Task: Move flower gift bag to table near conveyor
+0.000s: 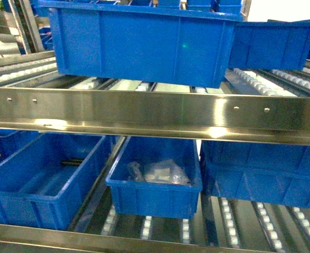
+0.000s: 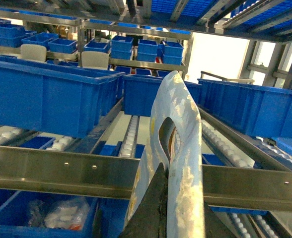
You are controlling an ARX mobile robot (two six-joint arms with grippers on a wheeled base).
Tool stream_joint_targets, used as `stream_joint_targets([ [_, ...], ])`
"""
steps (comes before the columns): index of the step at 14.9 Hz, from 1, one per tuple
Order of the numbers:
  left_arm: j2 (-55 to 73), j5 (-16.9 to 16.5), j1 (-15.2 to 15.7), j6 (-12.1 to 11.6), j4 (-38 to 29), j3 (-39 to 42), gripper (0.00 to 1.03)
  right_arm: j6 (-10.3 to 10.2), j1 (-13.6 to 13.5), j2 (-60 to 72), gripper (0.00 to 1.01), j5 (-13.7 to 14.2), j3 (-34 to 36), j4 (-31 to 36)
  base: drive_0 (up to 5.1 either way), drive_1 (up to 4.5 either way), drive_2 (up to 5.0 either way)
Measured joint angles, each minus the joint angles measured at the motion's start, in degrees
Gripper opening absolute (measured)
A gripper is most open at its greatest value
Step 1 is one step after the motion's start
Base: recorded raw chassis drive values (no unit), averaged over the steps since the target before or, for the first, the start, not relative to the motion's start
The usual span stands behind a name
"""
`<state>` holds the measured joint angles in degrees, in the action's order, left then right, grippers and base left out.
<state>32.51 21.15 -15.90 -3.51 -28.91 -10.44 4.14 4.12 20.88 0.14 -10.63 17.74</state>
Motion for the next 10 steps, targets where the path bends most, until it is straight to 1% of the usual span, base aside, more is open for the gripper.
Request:
stream_joint_targets([
  [1,0.00,0.00,0.00,0.00,0.00,0.00,0.02,-0.02,0.00,0.00,0.02,0.00,0.00,0.00,-4.7,0.99,3.7],
  [10,0.04,-0.02,0.00,0.00,-0.02,0.00,0.02,0.00,0.00,0.02,0.02,0.02,0.00,-0.13,-4.9,2.48,2.5],
])
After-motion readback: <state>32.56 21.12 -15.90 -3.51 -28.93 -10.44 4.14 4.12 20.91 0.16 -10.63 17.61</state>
